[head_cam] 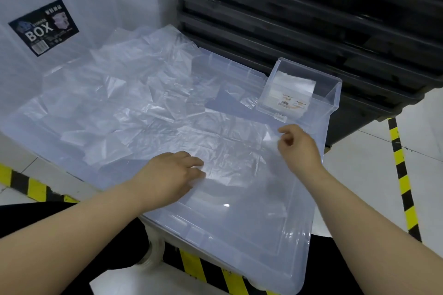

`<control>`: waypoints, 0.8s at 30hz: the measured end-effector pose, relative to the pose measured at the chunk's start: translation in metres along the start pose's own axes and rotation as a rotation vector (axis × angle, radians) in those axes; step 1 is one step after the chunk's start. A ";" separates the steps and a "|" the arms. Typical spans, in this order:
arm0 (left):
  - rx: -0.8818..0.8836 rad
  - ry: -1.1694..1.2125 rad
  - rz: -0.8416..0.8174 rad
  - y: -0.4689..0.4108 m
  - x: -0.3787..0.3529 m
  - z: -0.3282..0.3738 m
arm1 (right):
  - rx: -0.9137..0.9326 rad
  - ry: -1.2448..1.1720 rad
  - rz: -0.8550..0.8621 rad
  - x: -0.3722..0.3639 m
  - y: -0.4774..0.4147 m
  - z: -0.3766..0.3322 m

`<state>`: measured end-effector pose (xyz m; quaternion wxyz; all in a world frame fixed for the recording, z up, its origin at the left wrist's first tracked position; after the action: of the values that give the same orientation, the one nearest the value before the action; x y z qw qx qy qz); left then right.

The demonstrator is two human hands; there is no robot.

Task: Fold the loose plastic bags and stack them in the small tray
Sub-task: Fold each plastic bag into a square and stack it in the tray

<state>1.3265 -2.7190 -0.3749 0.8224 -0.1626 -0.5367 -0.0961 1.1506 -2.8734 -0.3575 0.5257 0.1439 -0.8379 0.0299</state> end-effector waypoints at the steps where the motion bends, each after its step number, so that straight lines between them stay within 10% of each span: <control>1: -0.003 0.017 -0.003 0.000 0.001 -0.003 | -0.074 -0.059 0.013 0.007 -0.003 0.008; 7: -0.003 -0.005 0.017 0.000 0.001 -0.006 | -0.183 -0.029 0.214 0.034 -0.007 0.028; 10: 0.007 -0.036 0.017 0.000 0.000 -0.005 | 0.142 0.083 0.298 0.029 0.010 -0.007; 15: 0.034 -0.038 0.008 -0.001 0.001 -0.004 | 0.865 0.364 -0.133 -0.022 0.066 -0.073; 18: 0.039 -0.030 0.028 -0.001 0.004 -0.005 | 0.848 0.572 -0.378 -0.044 0.079 -0.072; 24: 0.305 0.227 0.099 0.004 0.012 -0.023 | 0.601 0.547 -0.309 -0.030 0.056 -0.062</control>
<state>1.3527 -2.7239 -0.3731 0.8964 -0.0507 -0.4402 0.0093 1.2015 -2.8014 -0.3511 0.6612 0.4013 -0.5905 0.2304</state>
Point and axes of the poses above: each hand's wrist, its own y-axis away from the middle knuckle, its own x-axis out of the back of the hand, z = x × y, the point moved 5 cm from there along -y, towards the middle knuckle, and after that the axes turned 13 degrees about y, right-handed, at the moved point
